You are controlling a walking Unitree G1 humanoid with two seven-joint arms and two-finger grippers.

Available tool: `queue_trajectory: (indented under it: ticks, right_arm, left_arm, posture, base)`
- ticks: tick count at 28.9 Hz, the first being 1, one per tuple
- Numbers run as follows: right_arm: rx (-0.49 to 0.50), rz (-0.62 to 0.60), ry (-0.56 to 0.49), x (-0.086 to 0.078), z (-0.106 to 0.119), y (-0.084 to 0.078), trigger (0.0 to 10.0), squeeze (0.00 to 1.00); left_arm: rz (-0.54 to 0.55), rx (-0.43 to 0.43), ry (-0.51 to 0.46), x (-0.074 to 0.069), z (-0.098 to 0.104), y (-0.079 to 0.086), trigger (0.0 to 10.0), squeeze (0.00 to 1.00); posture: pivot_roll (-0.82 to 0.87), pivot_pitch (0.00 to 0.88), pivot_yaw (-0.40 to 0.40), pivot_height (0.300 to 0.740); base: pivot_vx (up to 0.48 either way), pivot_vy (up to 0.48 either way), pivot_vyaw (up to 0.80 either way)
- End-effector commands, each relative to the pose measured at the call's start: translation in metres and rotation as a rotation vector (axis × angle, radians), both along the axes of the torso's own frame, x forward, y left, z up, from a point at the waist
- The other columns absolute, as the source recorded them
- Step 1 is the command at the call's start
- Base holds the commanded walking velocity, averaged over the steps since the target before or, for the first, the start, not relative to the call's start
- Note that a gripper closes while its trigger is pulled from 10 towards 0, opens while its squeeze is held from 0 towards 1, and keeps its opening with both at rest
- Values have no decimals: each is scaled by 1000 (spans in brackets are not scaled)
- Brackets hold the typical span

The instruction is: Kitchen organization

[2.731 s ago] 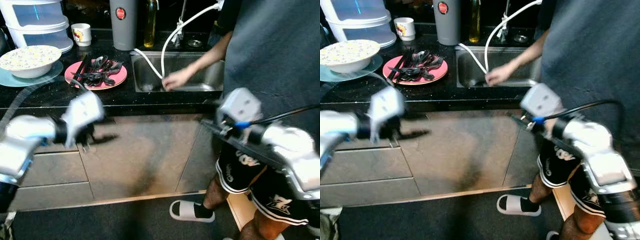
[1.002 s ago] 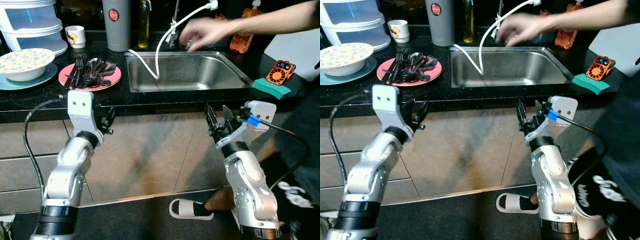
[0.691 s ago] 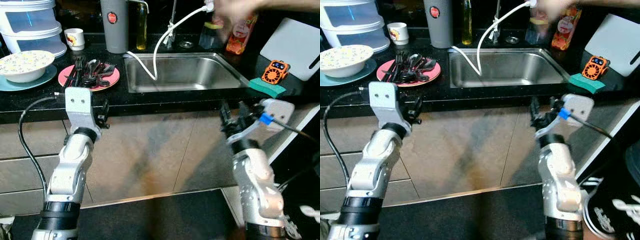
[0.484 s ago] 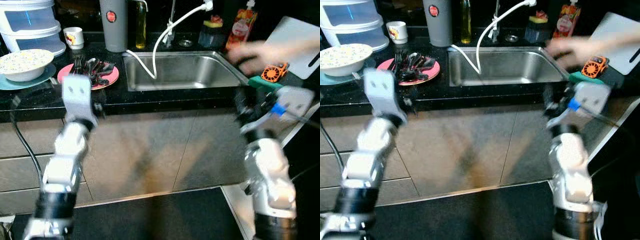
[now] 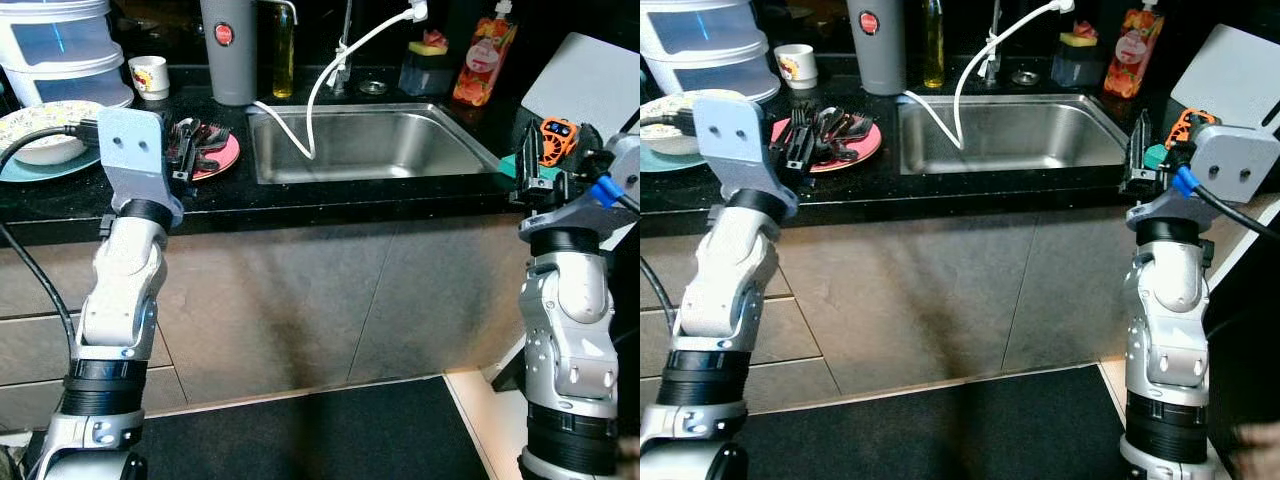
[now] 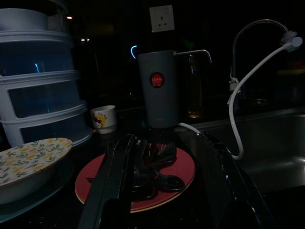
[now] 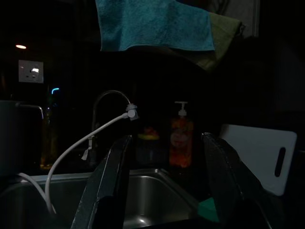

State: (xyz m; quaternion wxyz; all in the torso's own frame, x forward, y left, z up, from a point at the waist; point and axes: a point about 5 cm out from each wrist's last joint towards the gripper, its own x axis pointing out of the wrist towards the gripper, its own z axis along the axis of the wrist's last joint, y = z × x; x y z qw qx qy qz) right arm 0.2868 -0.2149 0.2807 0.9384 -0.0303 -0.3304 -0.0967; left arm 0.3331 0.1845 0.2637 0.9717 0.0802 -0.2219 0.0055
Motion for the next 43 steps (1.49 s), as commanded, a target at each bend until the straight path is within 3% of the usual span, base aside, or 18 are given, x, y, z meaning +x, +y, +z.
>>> queue_trajectory:
  ticks: [1, 11, 31, 43]
  right_arm:
    - [6, -22, 2, 1, -1, -6, 10000, 0]
    - [7, -30, 13, 4, -5, -10, 10000, 0]
    - [12, -23, 21, 6, -10, -11, 10000, 0]
    - [7, -24, 21, 6, -11, -11, 10000, 0]
  left_arm:
    - [-5, 23, -23, 1, 4, -4, 10000, 0]
    - [-19, 78, -80, 2, 16, -8, 10000, 0]
    - [-27, 97, -85, 3, 15, -11, 10000, 0]
    - [-44, 107, -91, 1, 17, -14, 10000, 0]
  posture:
    - [19, 0, -13, 740]
    - [22, 0, -13, 740]
    - [23, 0, -9, 740]
    - [24, 0, -9, 740]
  base:
    - [0, 0, 0]
    - [176, 0, 0]
    - [480, 0, 0]
    - [230, 0, 0]
